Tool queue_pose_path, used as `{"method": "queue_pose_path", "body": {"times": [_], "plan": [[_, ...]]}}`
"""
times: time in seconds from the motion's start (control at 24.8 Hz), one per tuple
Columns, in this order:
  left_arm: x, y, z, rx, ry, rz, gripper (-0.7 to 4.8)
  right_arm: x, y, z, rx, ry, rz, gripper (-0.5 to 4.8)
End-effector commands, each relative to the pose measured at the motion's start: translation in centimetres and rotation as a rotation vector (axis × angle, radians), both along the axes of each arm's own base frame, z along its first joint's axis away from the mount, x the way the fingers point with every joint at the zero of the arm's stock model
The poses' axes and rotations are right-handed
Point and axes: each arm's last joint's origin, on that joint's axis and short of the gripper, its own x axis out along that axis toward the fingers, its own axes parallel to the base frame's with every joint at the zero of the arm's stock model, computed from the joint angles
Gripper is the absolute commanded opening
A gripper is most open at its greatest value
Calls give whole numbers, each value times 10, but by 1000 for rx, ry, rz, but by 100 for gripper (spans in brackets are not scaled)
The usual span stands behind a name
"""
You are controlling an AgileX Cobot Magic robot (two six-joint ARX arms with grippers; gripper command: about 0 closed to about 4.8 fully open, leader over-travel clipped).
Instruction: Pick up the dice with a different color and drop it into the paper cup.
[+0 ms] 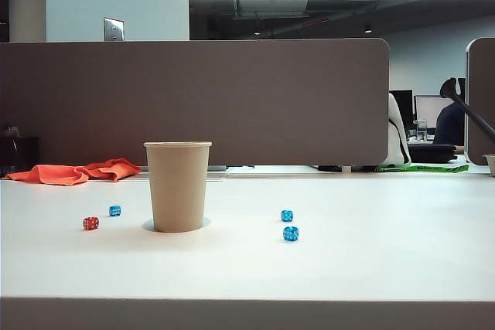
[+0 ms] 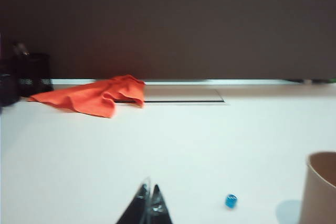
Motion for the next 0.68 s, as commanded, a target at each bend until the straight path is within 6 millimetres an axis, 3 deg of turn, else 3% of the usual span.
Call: {"method": "queue_pose_path", "body": {"times": [0.04,0.44,0.68], "plan": [[0,-1,-3,0,43,-33,-6,0,0,0,-3,3,-1,-1],[0,-2,-3,5,55,-74,-6,0,0,-1,-4,22,3,-1],[-9,-3,14,104,139,-115,-6,-5,0,18,-4,1,4,-1]]}}
